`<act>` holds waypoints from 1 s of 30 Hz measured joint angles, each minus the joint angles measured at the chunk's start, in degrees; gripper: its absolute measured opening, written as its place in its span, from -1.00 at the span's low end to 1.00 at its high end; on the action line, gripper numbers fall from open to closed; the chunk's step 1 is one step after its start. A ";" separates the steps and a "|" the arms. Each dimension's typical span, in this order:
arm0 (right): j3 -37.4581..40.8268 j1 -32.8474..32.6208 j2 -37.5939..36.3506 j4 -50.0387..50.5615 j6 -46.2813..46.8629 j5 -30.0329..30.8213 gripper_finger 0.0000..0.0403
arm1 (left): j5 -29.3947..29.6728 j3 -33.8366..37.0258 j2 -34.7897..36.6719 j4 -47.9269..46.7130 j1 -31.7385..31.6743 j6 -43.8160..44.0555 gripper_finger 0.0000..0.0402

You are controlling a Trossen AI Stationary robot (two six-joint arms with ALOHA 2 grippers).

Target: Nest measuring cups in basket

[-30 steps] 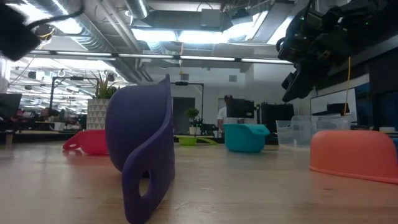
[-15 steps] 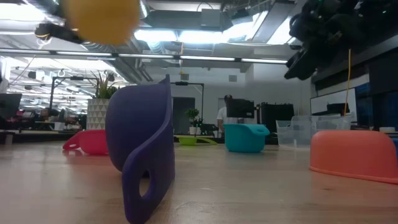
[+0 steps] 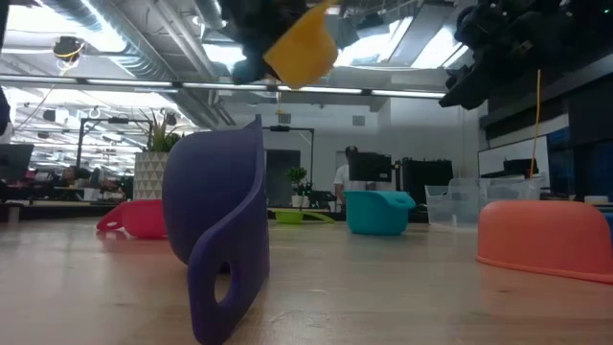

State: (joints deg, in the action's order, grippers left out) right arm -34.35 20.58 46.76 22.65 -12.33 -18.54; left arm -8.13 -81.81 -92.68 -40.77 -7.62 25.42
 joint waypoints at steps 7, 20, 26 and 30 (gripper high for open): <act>0.00 0.28 -0.17 0.34 0.04 0.92 -0.57 | 0.04 -13.19 -11.92 -0.22 -2.43 -13.01 -0.89; 0.00 0.30 -0.15 0.38 0.21 0.93 -0.57 | 4.70 -24.14 -27.29 -0.46 -3.95 -18.49 -0.86; 0.00 0.30 -0.15 0.36 0.15 0.93 -0.57 | 4.71 -24.14 -29.92 -0.33 -4.13 -18.47 -0.89; 0.00 0.30 -0.15 0.37 0.15 0.93 -0.57 | 6.98 -24.16 -30.37 -0.13 -4.05 -18.41 -0.85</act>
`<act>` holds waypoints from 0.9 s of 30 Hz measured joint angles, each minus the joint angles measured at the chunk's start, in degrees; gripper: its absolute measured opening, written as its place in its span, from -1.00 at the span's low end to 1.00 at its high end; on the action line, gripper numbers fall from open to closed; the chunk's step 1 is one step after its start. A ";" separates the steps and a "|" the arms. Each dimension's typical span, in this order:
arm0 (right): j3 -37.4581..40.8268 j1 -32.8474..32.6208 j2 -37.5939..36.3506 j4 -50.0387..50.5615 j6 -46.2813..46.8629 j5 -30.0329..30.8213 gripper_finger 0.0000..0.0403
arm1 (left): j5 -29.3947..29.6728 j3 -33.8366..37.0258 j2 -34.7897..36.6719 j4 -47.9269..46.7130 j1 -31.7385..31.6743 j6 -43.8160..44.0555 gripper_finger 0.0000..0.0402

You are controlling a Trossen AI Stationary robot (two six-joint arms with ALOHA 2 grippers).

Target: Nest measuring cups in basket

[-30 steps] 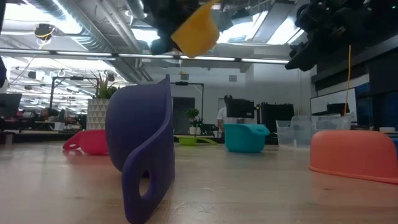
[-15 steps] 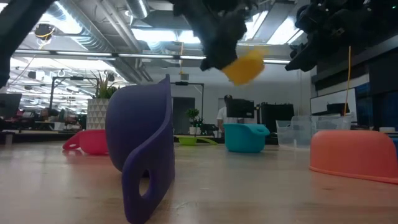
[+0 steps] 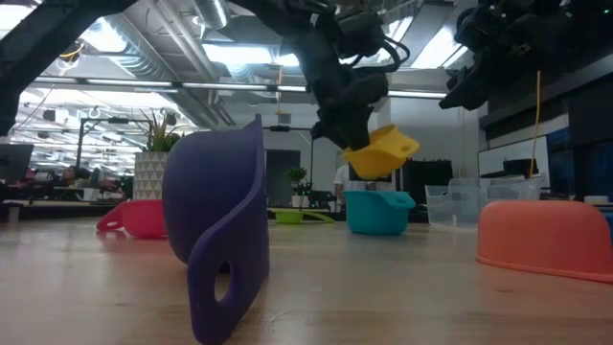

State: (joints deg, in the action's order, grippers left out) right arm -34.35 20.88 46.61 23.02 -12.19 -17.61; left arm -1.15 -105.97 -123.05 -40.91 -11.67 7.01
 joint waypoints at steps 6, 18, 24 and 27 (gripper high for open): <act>0.00 -0.05 0.00 0.01 0.07 0.00 -0.57 | 2.04 0.00 -0.13 -0.60 0.00 0.08 -0.85; 0.00 -0.04 0.00 0.01 0.07 0.00 -0.57 | 3.61 2.72 -0.10 -0.65 1.23 0.20 -0.84; 0.00 -0.04 0.00 0.01 -0.02 0.00 -0.57 | 3.59 3.45 -0.13 -0.15 1.08 0.10 -0.88; 0.00 -0.04 0.00 0.01 -0.02 0.00 -0.57 | 3.57 3.45 -0.13 0.28 1.08 0.02 -0.84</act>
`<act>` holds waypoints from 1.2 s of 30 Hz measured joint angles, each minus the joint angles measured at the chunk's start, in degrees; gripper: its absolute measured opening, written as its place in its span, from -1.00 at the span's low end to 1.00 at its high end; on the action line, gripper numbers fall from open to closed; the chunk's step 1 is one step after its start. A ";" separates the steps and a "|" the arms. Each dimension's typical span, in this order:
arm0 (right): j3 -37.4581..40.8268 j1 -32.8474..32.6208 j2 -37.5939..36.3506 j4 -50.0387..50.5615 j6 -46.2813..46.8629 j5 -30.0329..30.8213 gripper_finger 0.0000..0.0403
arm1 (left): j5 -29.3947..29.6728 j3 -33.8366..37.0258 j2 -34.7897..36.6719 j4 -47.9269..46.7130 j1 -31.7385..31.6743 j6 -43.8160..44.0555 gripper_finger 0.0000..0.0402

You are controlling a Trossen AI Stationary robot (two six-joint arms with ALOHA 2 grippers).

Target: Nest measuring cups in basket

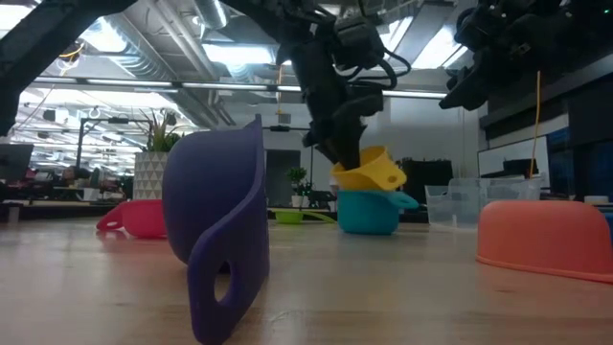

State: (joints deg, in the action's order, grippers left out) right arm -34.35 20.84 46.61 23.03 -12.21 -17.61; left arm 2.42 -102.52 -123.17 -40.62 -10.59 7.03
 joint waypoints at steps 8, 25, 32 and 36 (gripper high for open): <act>0.00 0.00 0.00 0.00 -0.02 0.00 -0.57 | -0.13 0.02 0.00 -0.04 0.00 0.35 -0.69; 0.02 0.00 0.00 -0.01 -0.04 -0.01 -0.57 | -0.17 0.04 0.02 -0.02 -0.02 3.34 -0.68; 0.02 0.00 0.04 -0.02 -0.04 -0.02 -0.57 | -0.17 -1.05 1.74 -0.84 -0.17 3.06 -0.68; 0.02 -0.01 0.17 -0.08 0.74 -2.14 -0.57 | -0.17 -2.68 3.50 -5.26 -0.09 3.12 -0.68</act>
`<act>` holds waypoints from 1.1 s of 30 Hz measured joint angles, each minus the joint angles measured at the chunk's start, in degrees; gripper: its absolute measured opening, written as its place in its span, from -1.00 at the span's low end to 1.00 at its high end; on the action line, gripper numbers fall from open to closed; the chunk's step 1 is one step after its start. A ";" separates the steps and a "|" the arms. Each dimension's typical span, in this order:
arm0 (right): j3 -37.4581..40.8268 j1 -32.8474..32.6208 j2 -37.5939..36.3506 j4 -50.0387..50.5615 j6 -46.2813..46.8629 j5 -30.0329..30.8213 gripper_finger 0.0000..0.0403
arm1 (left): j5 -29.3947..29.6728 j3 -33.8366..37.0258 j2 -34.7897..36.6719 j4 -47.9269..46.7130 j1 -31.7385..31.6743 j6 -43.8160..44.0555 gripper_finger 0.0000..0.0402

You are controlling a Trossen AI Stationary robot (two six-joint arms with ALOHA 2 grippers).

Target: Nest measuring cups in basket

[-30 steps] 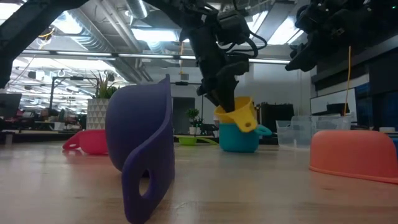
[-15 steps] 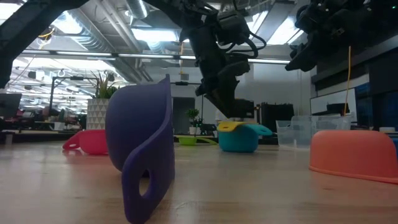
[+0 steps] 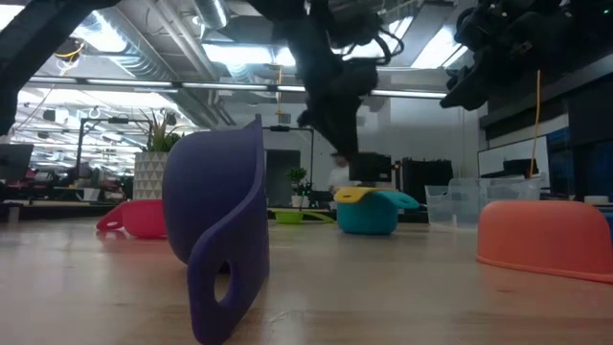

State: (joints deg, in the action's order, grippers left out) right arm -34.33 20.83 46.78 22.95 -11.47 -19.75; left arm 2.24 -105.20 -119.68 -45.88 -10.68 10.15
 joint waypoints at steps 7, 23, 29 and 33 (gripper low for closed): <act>0.04 -1.43 0.90 -0.11 0.91 -5.62 -0.57 | 0.04 -0.35 2.32 -9.64 1.67 4.24 -0.68; 0.04 -8.33 10.73 -0.07 0.92 -5.38 -0.57 | 7.80 1.88 1.66 -12.50 10.19 17.75 -0.68; 0.04 -9.15 15.87 -0.97 0.66 -5.35 -0.57 | 7.97 8.86 1.64 -4.44 11.66 18.39 -0.68; 0.04 -9.15 19.27 -2.32 0.64 -5.31 -0.57 | 7.70 12.33 1.64 0.47 11.63 18.42 -0.68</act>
State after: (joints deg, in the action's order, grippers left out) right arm -34.28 11.68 66.05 20.63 -10.83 -25.06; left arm 9.94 -92.87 -118.04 -45.41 0.95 28.57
